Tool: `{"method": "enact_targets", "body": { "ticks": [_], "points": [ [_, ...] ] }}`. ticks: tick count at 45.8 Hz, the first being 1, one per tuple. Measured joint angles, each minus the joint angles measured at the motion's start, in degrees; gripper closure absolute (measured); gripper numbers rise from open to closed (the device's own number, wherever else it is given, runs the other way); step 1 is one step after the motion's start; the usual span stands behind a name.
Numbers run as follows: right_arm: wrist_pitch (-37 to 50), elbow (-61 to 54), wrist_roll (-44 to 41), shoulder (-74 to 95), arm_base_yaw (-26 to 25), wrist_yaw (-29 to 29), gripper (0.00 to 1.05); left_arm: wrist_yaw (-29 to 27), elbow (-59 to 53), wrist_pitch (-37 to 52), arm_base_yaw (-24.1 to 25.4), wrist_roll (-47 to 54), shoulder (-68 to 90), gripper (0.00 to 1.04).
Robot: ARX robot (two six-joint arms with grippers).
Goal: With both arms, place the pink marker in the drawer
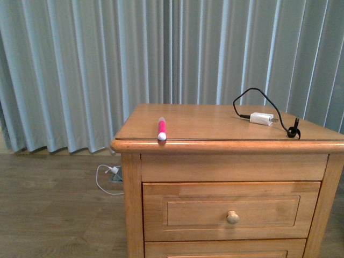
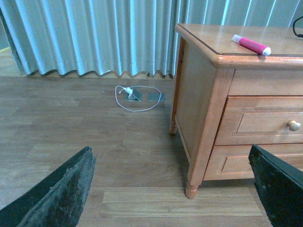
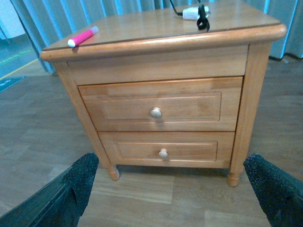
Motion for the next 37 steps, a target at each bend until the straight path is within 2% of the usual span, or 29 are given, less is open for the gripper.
{"method": "enact_targets", "body": {
  "ticks": [7,15,18,26,37],
  "points": [
    [8.81,2.89,-0.44,15.08,2.89,1.57,0.08,0.02,0.0,0.0,0.0,0.0,0.0,0.06],
    [23.98,9.86,-1.7,40.96,8.5,6.12,0.08,0.0,0.0,0.0,0.0,0.0,0.0,0.06],
    [27.21,12.0,-1.97,47.19,9.92,7.21,0.08,0.02,0.0,0.0,0.0,0.0,0.0,0.06],
    [32.83,21.81,-2.12,66.14,13.46,10.05,0.08,0.02,0.0,0.0,0.0,0.0,0.0,0.06],
    [35.85,35.3,-3.63,86.33,16.87,15.02,0.08,0.02,0.0,0.0,0.0,-0.02,0.0,0.06]
  ]
}}
